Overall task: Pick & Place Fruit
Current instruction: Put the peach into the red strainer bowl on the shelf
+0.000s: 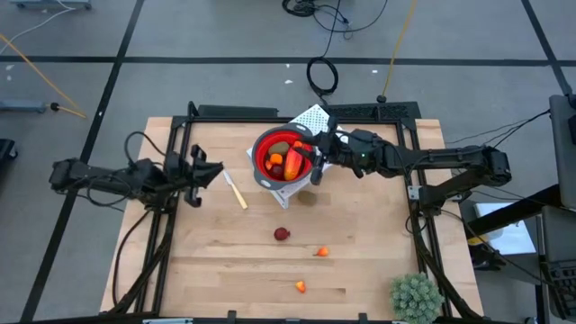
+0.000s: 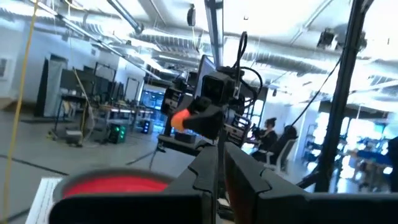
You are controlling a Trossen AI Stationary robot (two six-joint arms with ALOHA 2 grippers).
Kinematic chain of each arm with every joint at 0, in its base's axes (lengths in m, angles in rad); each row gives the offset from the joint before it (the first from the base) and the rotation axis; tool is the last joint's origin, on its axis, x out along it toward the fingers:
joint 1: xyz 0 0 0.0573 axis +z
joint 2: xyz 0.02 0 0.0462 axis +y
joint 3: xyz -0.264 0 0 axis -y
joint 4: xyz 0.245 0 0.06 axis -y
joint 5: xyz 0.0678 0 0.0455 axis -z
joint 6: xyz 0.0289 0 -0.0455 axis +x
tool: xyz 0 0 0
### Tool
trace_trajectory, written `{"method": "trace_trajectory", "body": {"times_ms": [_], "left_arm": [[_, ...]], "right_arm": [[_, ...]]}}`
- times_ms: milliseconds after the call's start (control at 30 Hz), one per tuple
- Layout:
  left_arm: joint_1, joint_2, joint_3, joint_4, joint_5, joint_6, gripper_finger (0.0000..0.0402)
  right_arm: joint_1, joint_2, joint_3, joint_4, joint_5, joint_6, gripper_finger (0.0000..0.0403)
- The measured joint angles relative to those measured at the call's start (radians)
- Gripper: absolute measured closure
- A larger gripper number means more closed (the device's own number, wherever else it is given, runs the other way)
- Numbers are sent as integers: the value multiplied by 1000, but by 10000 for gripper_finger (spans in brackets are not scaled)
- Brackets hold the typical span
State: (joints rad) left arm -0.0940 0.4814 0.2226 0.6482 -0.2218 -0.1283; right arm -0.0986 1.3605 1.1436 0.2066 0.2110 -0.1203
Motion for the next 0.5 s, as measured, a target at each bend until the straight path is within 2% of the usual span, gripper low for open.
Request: {"method": "trace_trajectory", "body": {"times_ms": [200, 500], "left_arm": [[0, 234, 185, -7, -11, 140, 376], [25, 469, 470, -235, -69, 292, 375]], "right_arm": [[0, 0, 0, -3, -5, 0, 305], [2, 0, 0, -11, -6, 2, 305]]}}
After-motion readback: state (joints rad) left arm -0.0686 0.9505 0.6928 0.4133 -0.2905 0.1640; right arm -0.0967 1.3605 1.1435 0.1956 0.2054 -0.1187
